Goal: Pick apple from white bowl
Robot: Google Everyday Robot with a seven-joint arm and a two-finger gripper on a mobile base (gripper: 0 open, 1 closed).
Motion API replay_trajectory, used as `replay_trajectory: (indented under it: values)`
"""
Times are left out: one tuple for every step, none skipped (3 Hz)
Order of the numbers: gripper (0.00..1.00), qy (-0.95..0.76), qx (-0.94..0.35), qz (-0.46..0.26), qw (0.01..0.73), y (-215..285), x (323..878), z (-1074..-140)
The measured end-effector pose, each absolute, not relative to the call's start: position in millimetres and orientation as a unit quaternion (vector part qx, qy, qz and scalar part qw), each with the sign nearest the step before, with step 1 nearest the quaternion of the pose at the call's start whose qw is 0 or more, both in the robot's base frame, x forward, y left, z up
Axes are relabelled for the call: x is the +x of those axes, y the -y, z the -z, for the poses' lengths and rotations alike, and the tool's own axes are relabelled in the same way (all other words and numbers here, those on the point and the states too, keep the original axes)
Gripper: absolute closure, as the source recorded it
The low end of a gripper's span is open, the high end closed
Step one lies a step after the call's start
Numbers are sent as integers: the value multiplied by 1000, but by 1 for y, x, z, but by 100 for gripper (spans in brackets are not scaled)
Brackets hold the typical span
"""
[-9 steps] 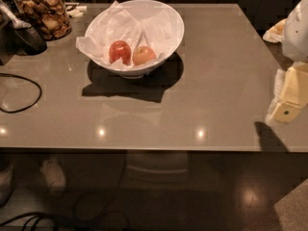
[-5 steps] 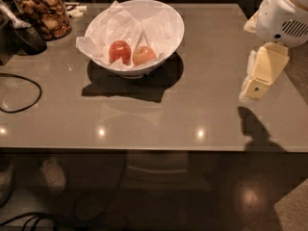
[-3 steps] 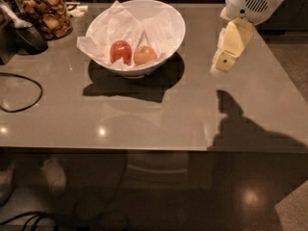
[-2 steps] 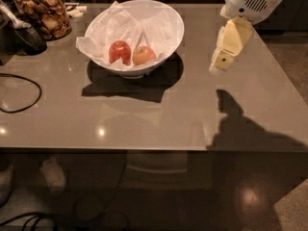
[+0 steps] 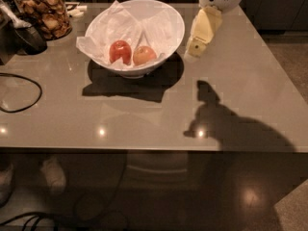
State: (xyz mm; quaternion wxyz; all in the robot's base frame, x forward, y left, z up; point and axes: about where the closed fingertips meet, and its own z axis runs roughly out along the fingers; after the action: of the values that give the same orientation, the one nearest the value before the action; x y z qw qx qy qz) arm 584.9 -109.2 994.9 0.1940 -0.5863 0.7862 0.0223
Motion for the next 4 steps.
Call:
replay_trajectory:
  values:
    - [0,-764,-612,-39,199,79,598,-996]
    - [0,-763,-610,-37,208,76,603,-998]
    - [0,-760,-610,-45,220,59,621,-997]
    - [0,-756,-613,-50,223,45,638,-996]
